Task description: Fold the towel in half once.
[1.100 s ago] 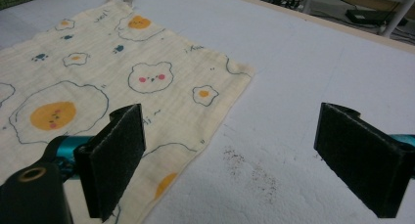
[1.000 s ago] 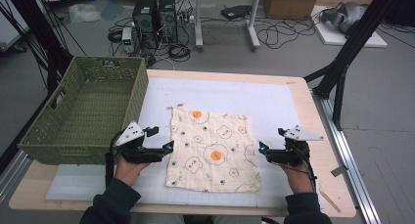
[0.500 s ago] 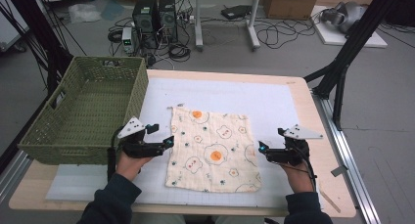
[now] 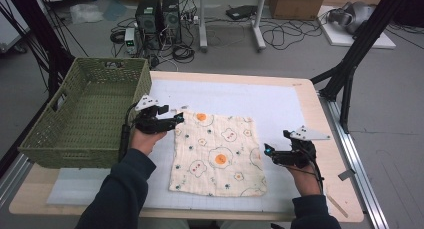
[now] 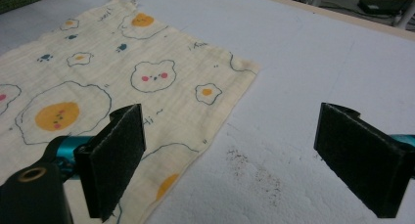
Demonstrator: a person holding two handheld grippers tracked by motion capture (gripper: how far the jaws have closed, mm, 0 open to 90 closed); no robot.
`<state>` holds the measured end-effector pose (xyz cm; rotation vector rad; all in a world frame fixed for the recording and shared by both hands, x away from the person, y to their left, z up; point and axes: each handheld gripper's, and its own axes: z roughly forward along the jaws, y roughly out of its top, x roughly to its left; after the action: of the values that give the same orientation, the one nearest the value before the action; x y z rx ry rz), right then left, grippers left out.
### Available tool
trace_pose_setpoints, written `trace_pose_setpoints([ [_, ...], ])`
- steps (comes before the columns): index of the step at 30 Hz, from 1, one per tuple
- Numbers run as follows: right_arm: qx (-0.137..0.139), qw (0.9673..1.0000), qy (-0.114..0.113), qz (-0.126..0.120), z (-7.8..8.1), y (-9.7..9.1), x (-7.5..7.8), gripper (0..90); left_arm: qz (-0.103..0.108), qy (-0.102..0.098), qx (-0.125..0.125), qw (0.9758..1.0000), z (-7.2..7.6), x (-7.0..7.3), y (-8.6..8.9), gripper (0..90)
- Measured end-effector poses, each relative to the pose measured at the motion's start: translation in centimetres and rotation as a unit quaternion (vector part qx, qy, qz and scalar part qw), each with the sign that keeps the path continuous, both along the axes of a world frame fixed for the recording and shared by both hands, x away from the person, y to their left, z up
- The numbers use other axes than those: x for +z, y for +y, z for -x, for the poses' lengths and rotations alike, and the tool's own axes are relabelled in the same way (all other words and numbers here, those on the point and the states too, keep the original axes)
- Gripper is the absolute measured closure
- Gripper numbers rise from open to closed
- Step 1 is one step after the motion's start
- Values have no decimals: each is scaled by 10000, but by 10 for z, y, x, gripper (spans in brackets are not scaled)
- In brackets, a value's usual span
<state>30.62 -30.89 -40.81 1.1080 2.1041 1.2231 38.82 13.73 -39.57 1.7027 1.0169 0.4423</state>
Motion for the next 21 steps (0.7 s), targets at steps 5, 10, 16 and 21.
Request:
trace_pose_setpoints([
  [5, -11, 10000, 59, -59, -2, -1, -1, 111, -171, 350, 189, 9991, -24, -13, -3, 321],
  [10, 16, 9999, 117, -52, -3, 1, -1, 111, -405, 620, 479, 9961, -44, -29, -3, 376],
  [16, 37, 9999, 90, -75, -4, 1, -1, 111, -521, 802, 686, 9931, -52, -43, -7, 434],
  [21, 59, 9999, 149, -61, -5, 2, -2, 111, -730, 887, 729, 9907, -54, -51, -13, 485],
])
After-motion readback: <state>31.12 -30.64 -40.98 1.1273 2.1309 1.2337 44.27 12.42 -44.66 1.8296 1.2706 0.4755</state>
